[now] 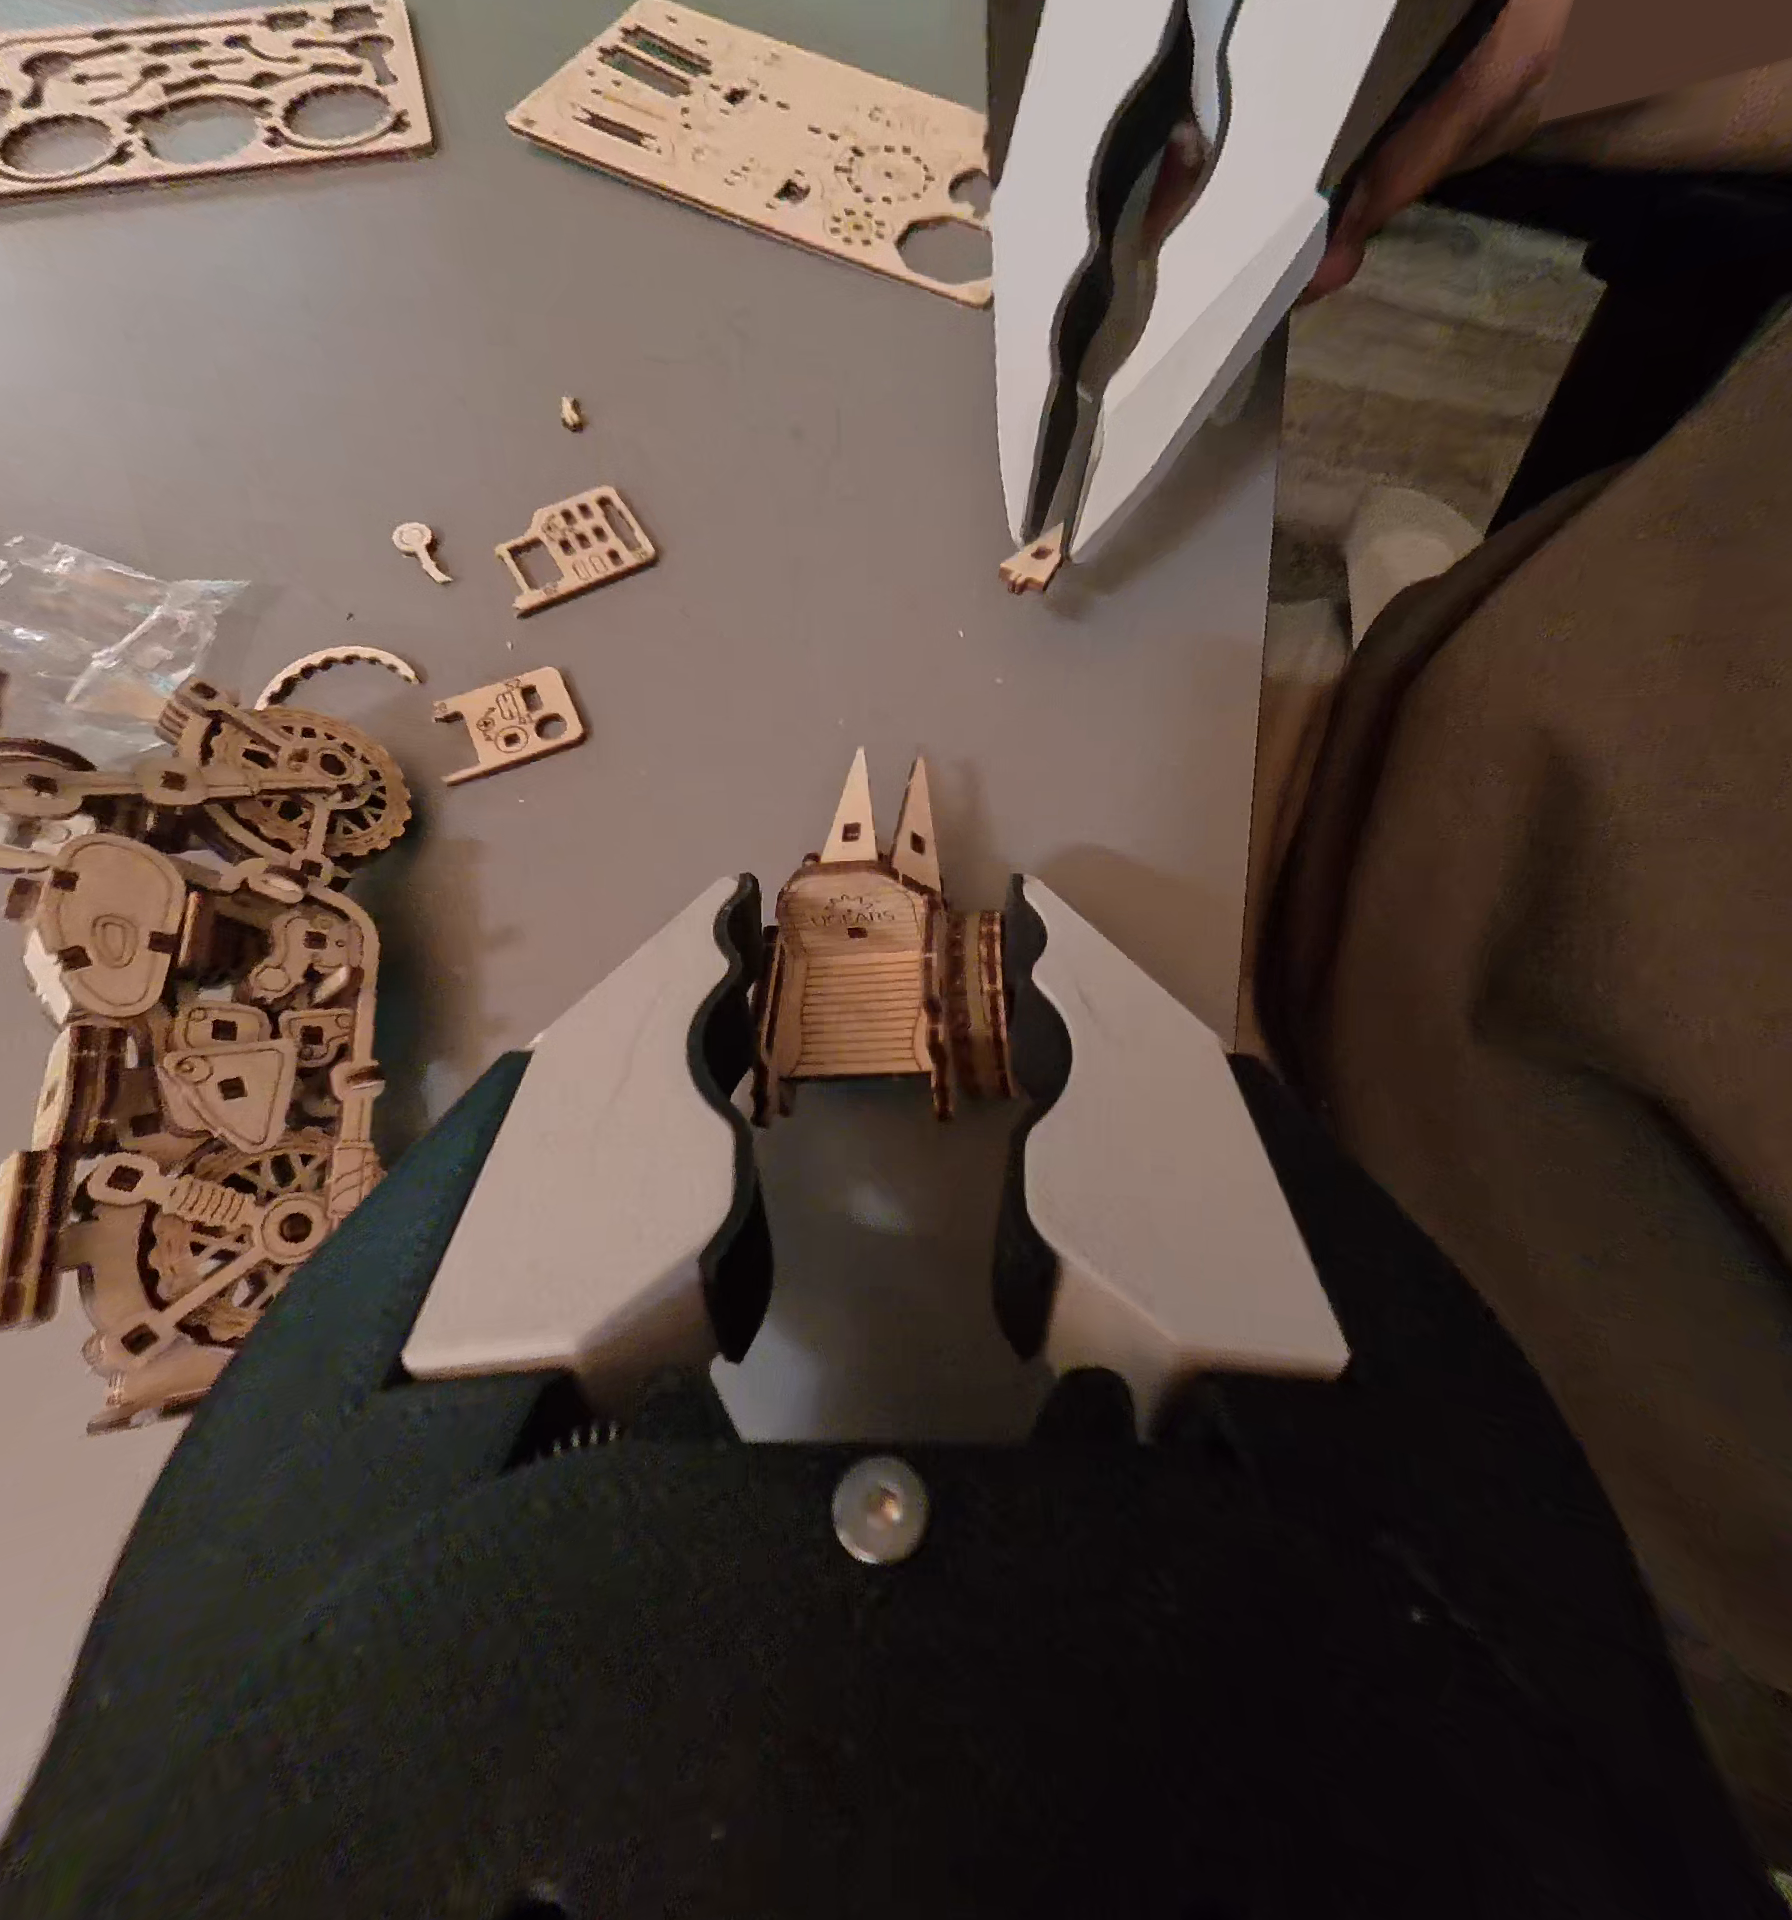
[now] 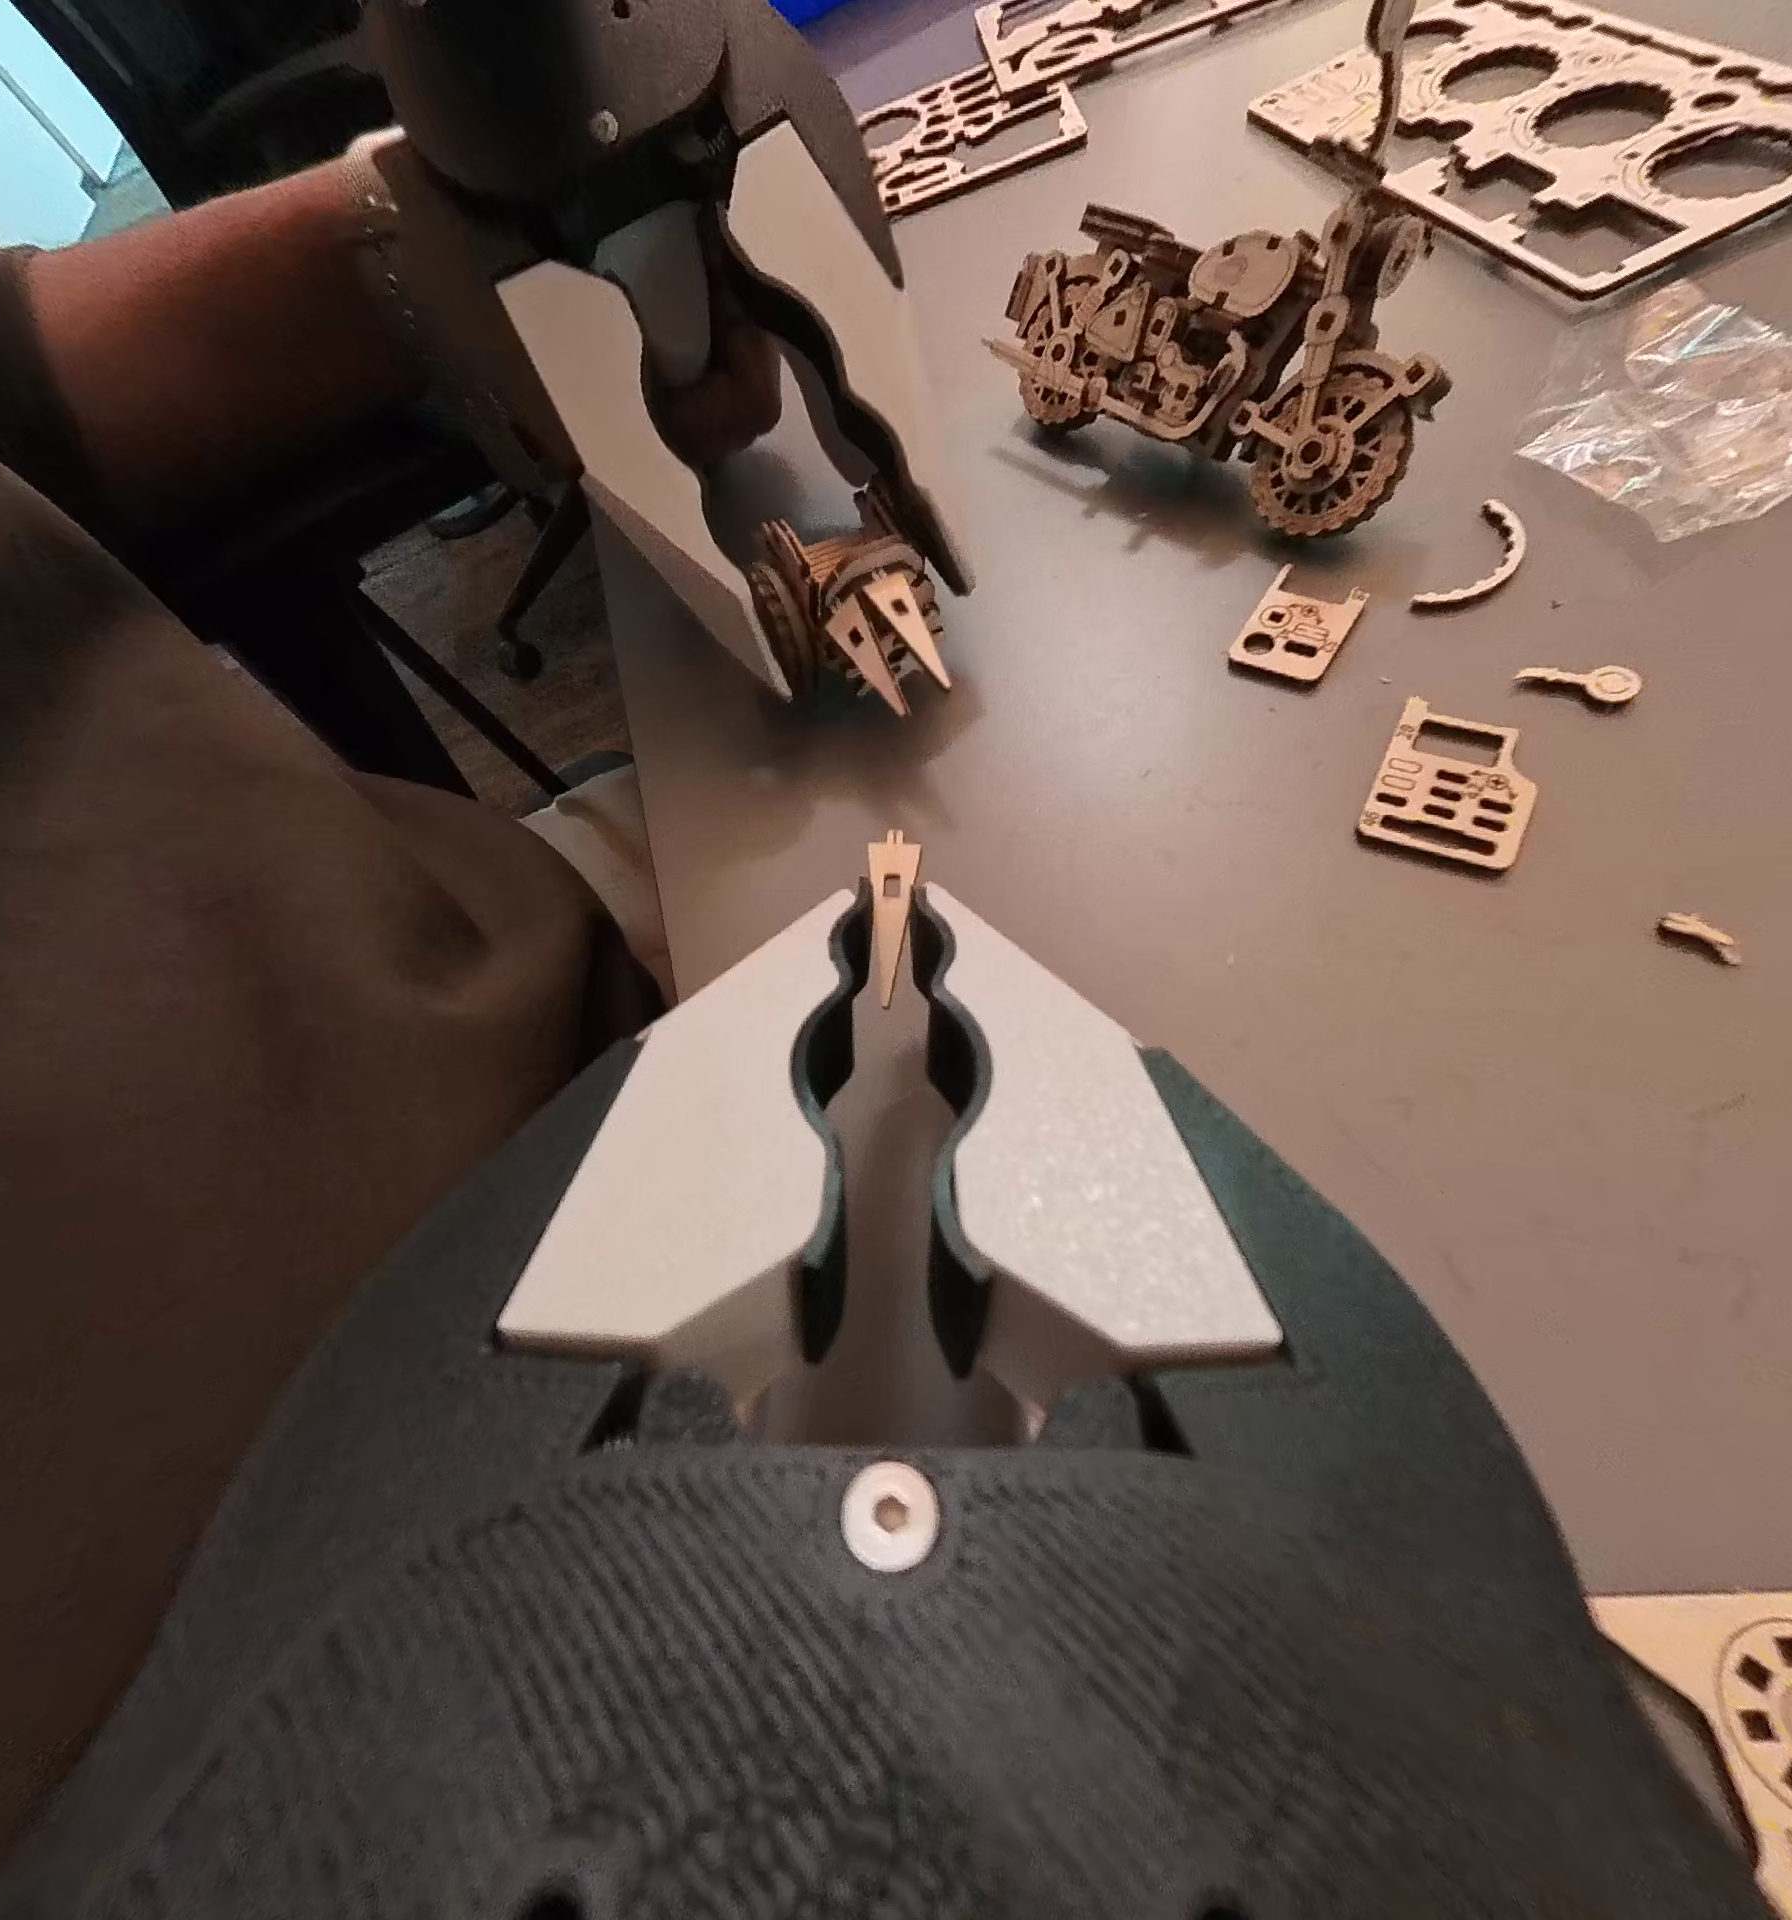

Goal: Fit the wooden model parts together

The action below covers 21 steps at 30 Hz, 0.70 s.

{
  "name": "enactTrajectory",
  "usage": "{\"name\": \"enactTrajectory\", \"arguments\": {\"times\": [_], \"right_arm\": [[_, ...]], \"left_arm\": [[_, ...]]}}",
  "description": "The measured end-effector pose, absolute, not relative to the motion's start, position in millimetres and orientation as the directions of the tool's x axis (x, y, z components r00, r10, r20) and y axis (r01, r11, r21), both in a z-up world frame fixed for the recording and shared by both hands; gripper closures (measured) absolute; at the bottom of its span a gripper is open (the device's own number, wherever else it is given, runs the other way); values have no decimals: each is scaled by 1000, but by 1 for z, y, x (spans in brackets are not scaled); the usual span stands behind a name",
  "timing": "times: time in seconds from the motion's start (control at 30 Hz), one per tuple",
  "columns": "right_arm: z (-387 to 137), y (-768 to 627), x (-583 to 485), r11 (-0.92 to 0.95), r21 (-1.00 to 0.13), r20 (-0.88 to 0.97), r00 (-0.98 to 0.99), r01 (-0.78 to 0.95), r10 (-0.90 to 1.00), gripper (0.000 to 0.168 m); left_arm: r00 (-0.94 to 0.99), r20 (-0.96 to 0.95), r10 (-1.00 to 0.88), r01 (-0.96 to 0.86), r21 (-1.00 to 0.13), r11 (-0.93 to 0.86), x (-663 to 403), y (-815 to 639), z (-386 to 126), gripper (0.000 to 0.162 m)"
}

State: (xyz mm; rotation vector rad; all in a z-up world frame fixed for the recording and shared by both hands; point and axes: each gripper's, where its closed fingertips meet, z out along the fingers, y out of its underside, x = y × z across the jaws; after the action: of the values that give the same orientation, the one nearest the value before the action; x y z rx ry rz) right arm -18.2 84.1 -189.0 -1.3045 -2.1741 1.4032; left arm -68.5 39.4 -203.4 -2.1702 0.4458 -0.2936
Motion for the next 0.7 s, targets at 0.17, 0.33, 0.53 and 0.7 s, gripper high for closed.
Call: {"name": "enactTrajectory", "arguments": {"times": [0.17, 0.33, 0.53, 0.7], "right_arm": [[-184, 86, -20, 137, -841, -225, -568, 524, 792, 163], [-169, 89, -24, 154, -886, -138, -565, 438, 813, 163], [-143, 90, -25, 120, -939, -90, -570, 321, 817, 163], [-136, 87, -23, 131, -951, -60, -580, 281, 813, 163]], "left_arm": [[918, 155, -364, -63, -851, -521, -76, 44, -189, 118], [702, 629, -334, 465, -760, -455, -71, 58, -145, 118], [500, 777, -383, 661, -628, -411, -65, 62, -118, 119], [330, 843, -424, 747, -508, -429, -58, 64, -107, 119]]}}
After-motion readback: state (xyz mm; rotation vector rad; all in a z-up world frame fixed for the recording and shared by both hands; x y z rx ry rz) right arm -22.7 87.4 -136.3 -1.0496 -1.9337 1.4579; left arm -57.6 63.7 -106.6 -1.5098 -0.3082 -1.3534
